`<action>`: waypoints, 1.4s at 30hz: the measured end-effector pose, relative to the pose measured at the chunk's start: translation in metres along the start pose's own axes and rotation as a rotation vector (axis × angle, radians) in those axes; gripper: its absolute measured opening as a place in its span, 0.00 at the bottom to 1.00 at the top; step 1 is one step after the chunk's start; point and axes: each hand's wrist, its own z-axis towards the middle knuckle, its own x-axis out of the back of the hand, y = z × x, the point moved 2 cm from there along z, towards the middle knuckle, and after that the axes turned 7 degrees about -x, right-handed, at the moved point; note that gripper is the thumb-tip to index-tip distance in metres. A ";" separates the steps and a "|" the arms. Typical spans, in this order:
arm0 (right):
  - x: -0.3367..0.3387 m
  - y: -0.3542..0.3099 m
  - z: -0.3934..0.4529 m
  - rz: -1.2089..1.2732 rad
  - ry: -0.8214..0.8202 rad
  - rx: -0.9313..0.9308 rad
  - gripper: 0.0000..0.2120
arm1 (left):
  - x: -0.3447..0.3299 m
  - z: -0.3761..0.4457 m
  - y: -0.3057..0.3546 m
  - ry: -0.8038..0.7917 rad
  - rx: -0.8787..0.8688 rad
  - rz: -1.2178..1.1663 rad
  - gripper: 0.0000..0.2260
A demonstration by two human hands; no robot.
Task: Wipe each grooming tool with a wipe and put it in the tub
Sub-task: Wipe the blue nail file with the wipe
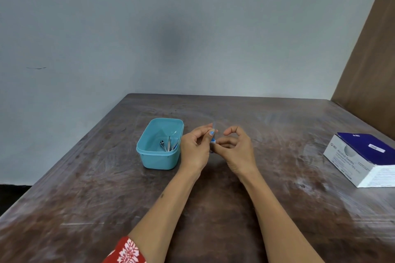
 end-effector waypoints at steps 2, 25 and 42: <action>0.000 -0.001 0.000 0.015 0.019 0.010 0.17 | 0.000 0.001 0.000 0.000 -0.009 -0.016 0.08; 0.001 0.001 0.001 -0.052 -0.022 -0.020 0.18 | 0.000 0.001 0.000 -0.004 -0.013 0.011 0.08; 0.006 0.006 0.004 -0.158 0.126 0.087 0.16 | 0.036 0.004 0.054 0.203 -0.318 0.142 0.05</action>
